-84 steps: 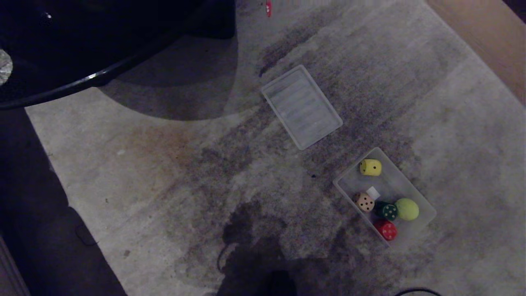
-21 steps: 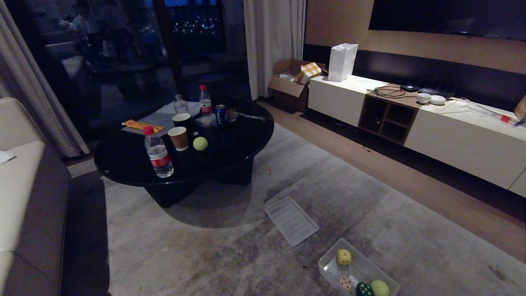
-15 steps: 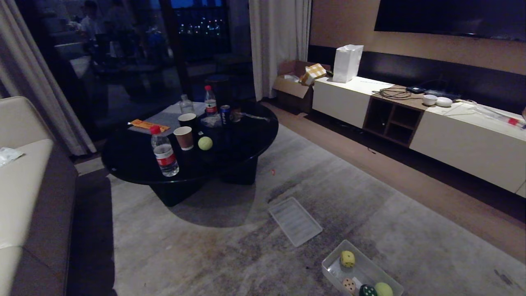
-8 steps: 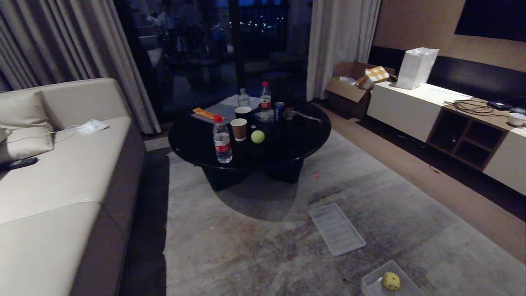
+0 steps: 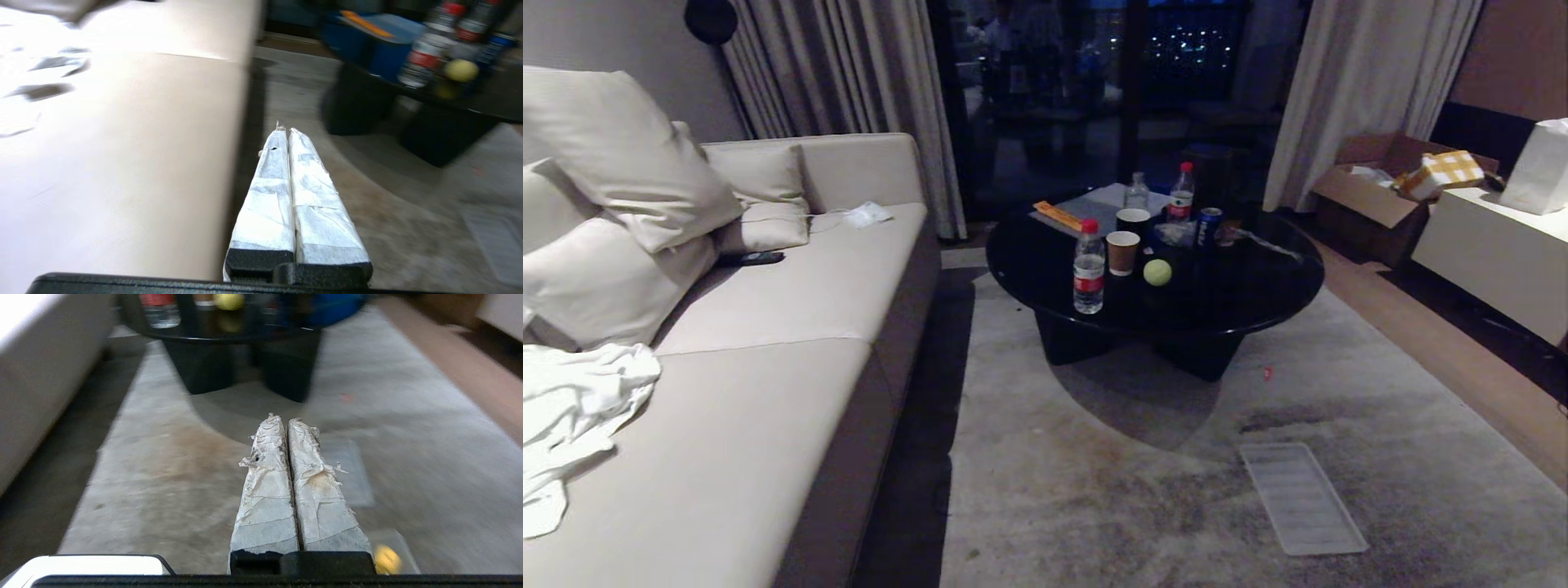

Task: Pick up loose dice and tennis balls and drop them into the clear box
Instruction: Pick up the ball on the table

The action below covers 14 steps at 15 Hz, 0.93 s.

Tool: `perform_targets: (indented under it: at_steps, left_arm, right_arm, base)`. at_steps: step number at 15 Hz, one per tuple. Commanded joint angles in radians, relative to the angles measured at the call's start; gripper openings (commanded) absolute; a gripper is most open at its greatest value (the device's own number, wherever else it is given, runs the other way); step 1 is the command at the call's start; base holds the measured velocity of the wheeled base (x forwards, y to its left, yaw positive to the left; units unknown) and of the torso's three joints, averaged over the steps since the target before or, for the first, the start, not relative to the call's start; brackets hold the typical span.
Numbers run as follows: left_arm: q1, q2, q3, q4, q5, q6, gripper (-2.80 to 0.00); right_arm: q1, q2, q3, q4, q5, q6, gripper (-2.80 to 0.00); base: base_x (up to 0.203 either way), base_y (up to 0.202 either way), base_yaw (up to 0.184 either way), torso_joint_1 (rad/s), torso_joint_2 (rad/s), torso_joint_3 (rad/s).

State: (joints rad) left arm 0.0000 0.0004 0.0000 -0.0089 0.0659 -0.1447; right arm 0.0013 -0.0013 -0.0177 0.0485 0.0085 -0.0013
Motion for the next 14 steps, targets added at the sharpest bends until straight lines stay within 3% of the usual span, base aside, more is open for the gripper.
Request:
perform_targets:
  at_steps: [1, 4, 10, 14]
  left_arm:
    - [0.0, 0.001, 0.0, 0.0, 0.0, -0.001, -2.8]
    - [0.0, 0.001, 0.0, 0.0, 0.002, -0.001, -2.8]
    - [0.0, 0.0, 0.0, 0.0, 0.001, -0.003, -2.8]
    - [0.0, 0.001, 0.0, 0.0, 0.002, -0.004, -2.8]
  right_arm:
    - [0.0, 0.0, 0.0, 0.001, 0.001, 0.0, -2.8]
    - [0.0, 0.0, 0.001, 0.001, 0.001, 0.0, -2.8]
    - [0.0, 0.0, -0.001, 0.001, 0.001, 0.0, -2.8]
    - [0.0, 0.0, 0.0, 0.001, 0.001, 0.0, -2.8]
  base:
    - [0.002, -0.01, 0.162, 0.001, 0.0, 0.008]
    - [-0.002, -0.004, 0.131, 0.003, 0.0, 0.002]
    - [0.0, 0.0, 0.0, 0.0, 0.0, 0.0]
    - [0.165, 0.0, 0.001, 0.002, 0.0, 0.001]
